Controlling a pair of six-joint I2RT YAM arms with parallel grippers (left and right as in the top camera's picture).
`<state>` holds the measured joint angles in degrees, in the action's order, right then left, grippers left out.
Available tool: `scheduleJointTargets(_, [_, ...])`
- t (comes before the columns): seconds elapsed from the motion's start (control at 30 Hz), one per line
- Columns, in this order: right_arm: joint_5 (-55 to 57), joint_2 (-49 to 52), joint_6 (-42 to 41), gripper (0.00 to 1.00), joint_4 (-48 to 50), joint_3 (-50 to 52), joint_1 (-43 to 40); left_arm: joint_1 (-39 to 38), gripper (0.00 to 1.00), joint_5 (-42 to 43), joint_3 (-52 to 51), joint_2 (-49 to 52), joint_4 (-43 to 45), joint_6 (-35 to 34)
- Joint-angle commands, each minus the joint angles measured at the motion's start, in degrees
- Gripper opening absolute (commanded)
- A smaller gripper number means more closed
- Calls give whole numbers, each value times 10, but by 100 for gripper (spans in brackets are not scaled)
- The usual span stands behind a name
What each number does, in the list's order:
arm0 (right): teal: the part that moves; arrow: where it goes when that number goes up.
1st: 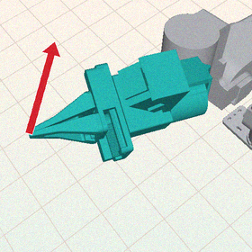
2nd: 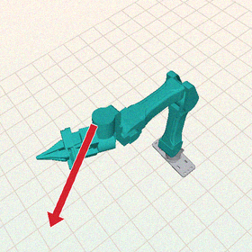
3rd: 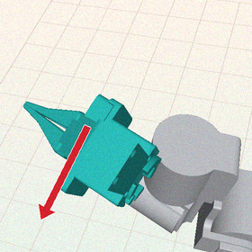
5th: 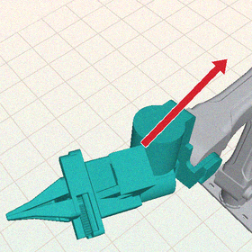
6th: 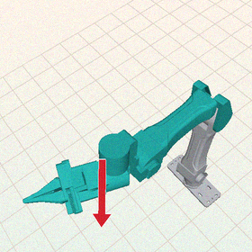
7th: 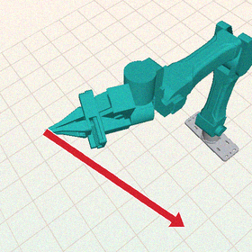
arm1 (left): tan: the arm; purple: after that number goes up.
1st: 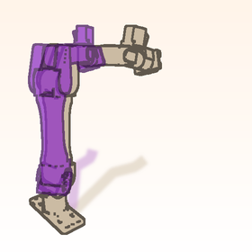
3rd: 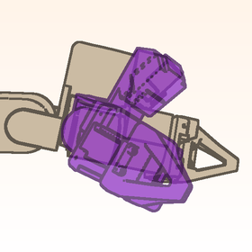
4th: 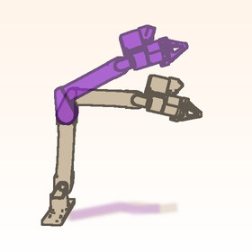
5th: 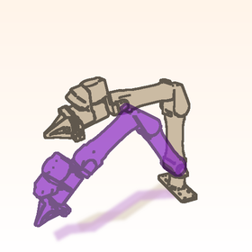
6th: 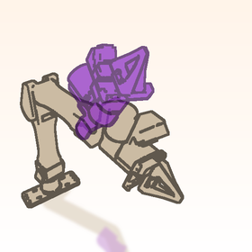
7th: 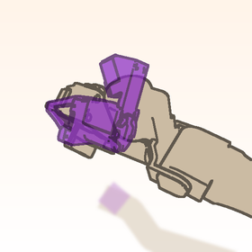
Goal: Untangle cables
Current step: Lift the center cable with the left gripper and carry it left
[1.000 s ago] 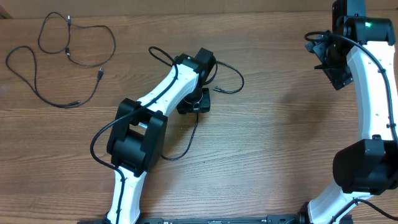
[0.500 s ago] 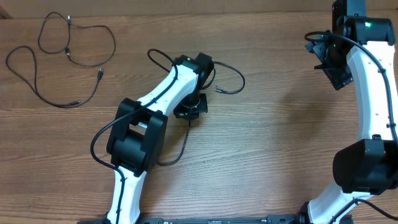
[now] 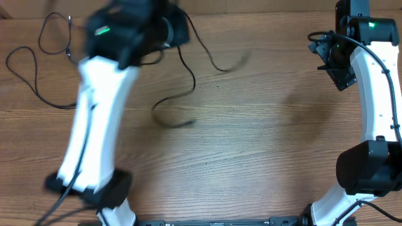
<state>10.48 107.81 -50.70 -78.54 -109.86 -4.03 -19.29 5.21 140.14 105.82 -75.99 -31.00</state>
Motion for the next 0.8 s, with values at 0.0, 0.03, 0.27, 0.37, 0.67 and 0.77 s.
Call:
scheduleJointTargets(0.0, [6,-4,2,100,2,-3,0,31,5,74,8,-47,30,-58])
scheduleJointTargets(0.03, [6,-4,2,100,2,-3,0,40,4,77,8,-56,35,-69])
scheduleJointTargets(0.27, [6,-4,2,100,2,-3,0,96,4,53,7,-77,-71,-230])
scheduleJointTargets(0.37, [6,-4,2,100,2,-3,0,104,4,12,5,-72,-130,-328])
scheduleJointTargets(0.67, [6,-4,2,100,2,-3,0,96,4,145,5,-67,8,-316])
scheduleJointTargets(0.77, [6,-4,2,100,2,-3,0,82,5,181,5,-67,35,-281])
